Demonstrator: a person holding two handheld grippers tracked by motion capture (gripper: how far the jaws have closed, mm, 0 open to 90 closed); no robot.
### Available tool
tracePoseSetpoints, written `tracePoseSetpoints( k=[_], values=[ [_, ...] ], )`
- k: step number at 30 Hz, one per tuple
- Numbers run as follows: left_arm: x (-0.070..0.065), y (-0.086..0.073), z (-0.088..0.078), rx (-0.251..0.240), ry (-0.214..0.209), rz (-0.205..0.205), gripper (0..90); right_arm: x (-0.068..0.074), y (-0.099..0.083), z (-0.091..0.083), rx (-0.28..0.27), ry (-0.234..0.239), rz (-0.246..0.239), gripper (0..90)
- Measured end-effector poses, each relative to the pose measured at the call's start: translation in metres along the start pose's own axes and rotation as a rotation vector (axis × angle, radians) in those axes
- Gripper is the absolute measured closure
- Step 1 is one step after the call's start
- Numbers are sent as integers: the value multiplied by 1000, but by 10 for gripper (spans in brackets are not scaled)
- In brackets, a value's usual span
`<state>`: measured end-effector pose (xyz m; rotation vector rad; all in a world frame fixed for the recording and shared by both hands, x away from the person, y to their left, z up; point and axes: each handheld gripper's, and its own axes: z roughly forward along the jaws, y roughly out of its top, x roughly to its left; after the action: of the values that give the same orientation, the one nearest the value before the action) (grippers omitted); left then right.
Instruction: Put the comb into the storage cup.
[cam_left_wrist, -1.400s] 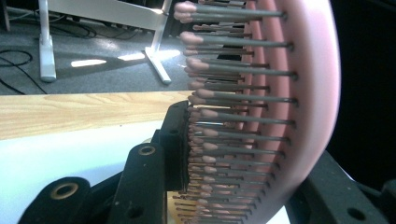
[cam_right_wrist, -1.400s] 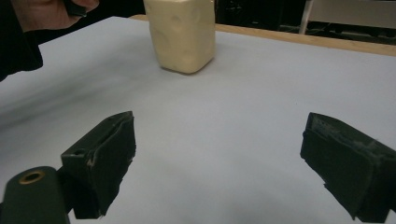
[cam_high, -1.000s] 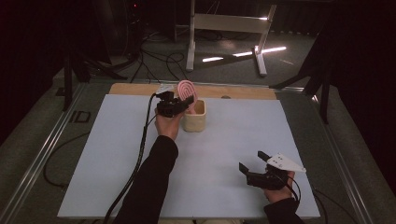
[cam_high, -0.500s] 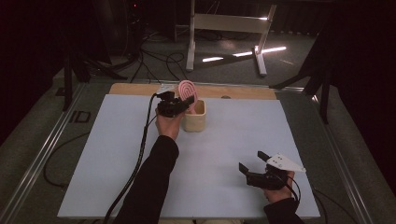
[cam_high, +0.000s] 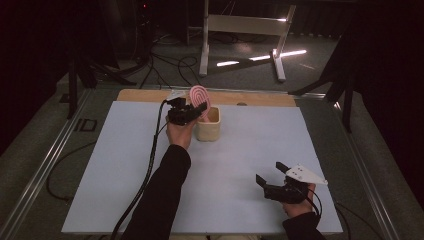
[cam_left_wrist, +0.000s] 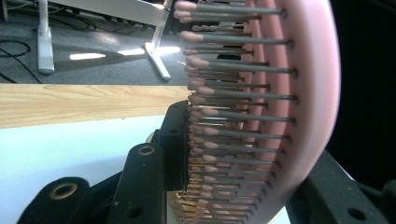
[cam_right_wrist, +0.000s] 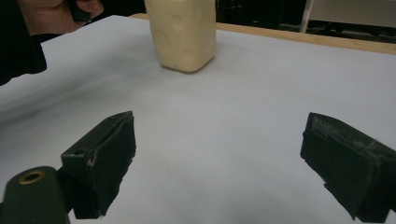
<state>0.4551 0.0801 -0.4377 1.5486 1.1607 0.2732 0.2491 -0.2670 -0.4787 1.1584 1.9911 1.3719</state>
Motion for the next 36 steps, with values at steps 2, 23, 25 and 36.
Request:
tracePoseSetpoints(
  k=[2, 23, 25, 36],
  values=[
    [0, 0, 0, -1, 0, 0, 626, 0, 0, 0, 0, -1, -1, 100],
    [3, 1, 0, 10, 24, 33, 624, 0, 0, 0, -1, -1, 4, 101],
    [3, 1, 0, 19, 32, 42, 596, 0, 0, 0, -3, -1, 4, 101],
    [6, -1, 0, 44, 98, 53, 413, 0, 1, 0, -3, -3, 4, 101]
  ],
)
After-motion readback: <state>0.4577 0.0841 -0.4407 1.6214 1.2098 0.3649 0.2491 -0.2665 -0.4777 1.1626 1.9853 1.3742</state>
